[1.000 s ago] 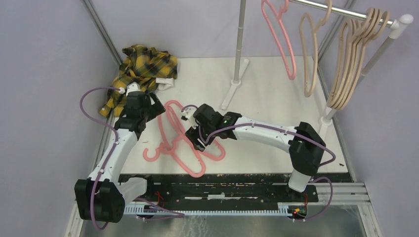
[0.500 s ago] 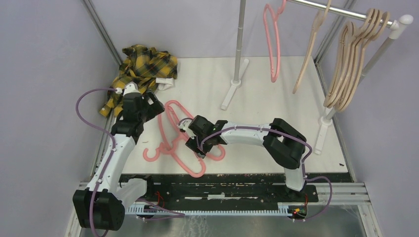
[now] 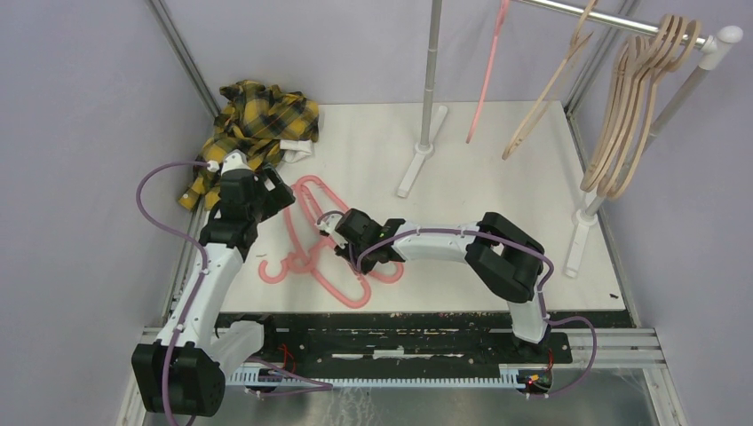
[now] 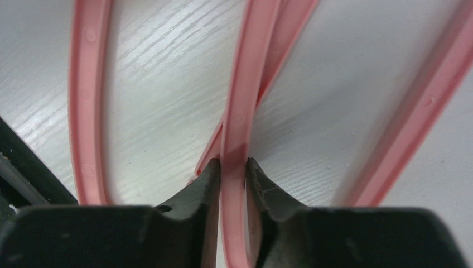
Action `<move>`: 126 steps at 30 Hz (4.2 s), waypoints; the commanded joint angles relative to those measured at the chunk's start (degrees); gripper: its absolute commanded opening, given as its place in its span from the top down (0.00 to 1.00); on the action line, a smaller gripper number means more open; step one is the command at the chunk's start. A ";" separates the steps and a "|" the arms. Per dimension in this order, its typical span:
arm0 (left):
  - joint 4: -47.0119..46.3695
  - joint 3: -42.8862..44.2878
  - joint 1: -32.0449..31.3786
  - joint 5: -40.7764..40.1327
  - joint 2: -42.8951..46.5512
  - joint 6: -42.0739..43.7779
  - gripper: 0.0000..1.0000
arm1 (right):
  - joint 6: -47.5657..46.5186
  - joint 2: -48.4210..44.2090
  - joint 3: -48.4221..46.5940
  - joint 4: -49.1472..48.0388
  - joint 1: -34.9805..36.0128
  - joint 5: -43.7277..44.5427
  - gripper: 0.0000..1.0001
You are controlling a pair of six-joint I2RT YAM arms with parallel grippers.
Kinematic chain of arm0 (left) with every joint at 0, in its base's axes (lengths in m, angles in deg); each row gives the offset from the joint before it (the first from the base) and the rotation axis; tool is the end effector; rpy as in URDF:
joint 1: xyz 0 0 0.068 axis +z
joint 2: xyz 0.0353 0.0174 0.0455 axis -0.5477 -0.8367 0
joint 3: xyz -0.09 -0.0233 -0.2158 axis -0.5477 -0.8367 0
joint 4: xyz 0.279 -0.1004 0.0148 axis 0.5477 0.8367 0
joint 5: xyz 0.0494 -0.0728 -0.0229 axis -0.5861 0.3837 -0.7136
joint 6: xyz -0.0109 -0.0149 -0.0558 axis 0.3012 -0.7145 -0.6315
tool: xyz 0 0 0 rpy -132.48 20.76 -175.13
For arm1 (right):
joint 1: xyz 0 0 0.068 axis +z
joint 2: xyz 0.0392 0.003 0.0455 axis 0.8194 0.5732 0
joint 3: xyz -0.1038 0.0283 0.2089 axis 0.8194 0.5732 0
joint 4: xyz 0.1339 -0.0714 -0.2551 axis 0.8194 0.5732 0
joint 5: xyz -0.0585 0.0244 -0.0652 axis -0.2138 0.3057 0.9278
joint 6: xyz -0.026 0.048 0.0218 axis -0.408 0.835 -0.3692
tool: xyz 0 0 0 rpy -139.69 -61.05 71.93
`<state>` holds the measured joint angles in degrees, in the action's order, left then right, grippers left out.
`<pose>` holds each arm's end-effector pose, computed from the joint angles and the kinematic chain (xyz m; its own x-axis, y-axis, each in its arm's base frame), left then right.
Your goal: Organize the hangers
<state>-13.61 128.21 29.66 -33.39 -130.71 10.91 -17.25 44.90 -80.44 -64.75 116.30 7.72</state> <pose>0.2829 -0.0117 0.2400 -0.4561 -0.4510 -0.7672 -0.3095 0.8887 -0.3383 0.2061 0.3767 0.0922 -0.4929 -0.6906 -0.5292 -0.8342 0.5480 0.0619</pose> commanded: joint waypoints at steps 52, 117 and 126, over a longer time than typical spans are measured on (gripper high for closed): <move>-2.03 -1.33 0.48 2.49 4.75 3.37 0.01 | 41.40 -40.12 5.27 -38.98 -4.23 26.99 0.99; -2.67 -2.85 0.65 4.10 4.63 3.90 0.01 | 69.34 -61.44 14.94 -21.15 -48.62 23.65 0.78; -2.64 -2.85 0.65 4.05 5.07 4.08 0.01 | 67.30 -61.30 11.82 -15.83 -48.62 22.97 0.39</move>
<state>-14.31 125.28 29.96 -29.96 -126.69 12.03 51.66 -15.71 -64.86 -81.69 67.98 29.84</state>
